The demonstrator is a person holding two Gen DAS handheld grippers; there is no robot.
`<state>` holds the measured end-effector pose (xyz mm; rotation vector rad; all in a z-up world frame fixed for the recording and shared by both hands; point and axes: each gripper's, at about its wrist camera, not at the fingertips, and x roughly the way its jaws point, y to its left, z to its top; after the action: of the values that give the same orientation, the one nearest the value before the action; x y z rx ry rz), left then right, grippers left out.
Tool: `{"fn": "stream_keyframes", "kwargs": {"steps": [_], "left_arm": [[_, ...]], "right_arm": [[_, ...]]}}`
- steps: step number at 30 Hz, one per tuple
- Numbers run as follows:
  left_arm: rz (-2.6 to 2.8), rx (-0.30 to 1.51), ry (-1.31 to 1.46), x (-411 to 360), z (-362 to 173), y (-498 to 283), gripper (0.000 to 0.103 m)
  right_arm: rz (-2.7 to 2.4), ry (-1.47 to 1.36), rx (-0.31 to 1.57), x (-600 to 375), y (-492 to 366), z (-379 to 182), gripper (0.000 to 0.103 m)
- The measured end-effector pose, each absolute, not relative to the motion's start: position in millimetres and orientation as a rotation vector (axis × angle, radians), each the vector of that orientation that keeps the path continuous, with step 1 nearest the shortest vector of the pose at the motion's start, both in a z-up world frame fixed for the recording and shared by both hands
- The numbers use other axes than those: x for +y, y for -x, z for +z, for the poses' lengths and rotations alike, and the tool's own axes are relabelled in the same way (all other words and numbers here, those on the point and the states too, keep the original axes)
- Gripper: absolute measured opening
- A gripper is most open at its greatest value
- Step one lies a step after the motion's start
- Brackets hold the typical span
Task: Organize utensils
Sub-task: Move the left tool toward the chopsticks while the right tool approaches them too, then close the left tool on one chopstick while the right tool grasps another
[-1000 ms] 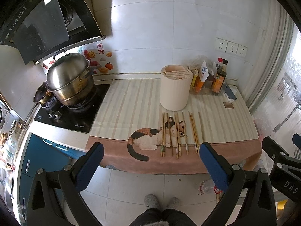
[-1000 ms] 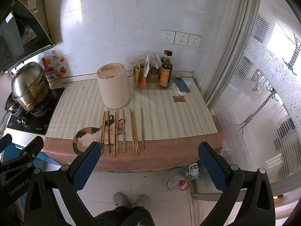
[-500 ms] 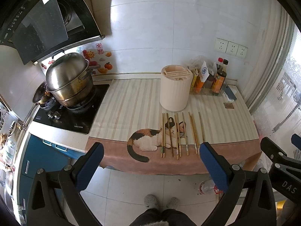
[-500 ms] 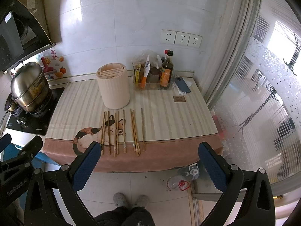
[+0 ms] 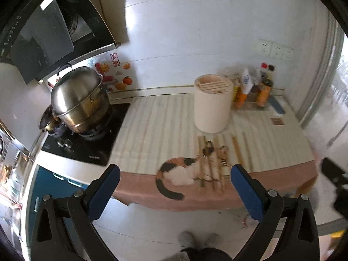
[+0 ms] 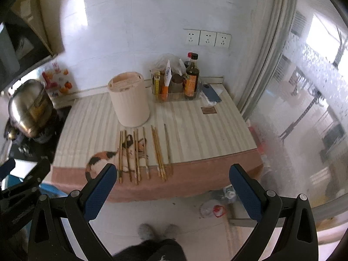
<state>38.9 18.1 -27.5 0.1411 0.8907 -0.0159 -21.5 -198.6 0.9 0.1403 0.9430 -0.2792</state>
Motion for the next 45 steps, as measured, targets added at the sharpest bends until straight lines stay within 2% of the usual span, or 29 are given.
{"fn": "stream_keyframes", "kwargs": {"steps": [4, 9, 16, 19, 21, 22, 24, 25, 32, 38, 45], "left_arm": [[0.001, 0.911, -0.183, 24.4, -66.0, -75.2, 0.103], [0.018, 1.027, -0.209, 25.7, -129.1, -128.8, 0.103], [-0.022, 1.251, -0.083, 22.7, -213.7, -181.6, 0.100], [-0.019, 1.335, -0.039, 12.6, -248.6, -200.6, 0.086], [-0.017, 1.392, -0.019, 5.7, -271.6, -213.1, 0.070], [-0.018, 1.422, -0.009, 2.1, -282.7, -219.6, 0.067], [-0.016, 1.473, -0.001, -5.6, -305.0, -231.7, 0.041], [-0.015, 1.488, 0.000, -8.1, -311.5, -235.0, 0.037], [-0.018, 1.559, -0.024, -29.6, -349.2, -253.4, 0.035], [-0.013, 1.559, 0.005, -30.9, -360.6, -259.9, 0.018], [-0.088, 1.572, 0.201, 8.8, -369.2, -274.7, 0.018]], "right_arm": [[-0.317, -0.176, 0.965, -209.2, -1.3, -30.5, 0.103], [-0.364, -0.181, 1.051, -222.7, -44.8, -83.8, 0.103], [-0.344, -0.222, 1.229, -251.8, -114.1, -173.0, 0.088], [-0.308, -0.236, 1.299, -264.8, -141.1, -214.0, 0.078], [-0.270, -0.243, 1.345, -272.9, -157.7, -238.3, 0.071], [-0.254, -0.244, 1.371, -276.0, -165.4, -249.2, 0.065], [-0.226, -0.245, 1.403, -280.6, -178.0, -266.2, 0.060], [-0.212, -0.246, 1.425, -285.2, -187.2, -277.4, 0.057], [-0.148, -0.209, 1.532, -297.9, -229.7, -322.1, 0.056], [-0.123, -0.169, 1.567, -301.3, -249.4, -333.1, 0.056], [-0.128, -0.195, 1.592, -312.0, -263.7, -339.4, 0.056]]}}
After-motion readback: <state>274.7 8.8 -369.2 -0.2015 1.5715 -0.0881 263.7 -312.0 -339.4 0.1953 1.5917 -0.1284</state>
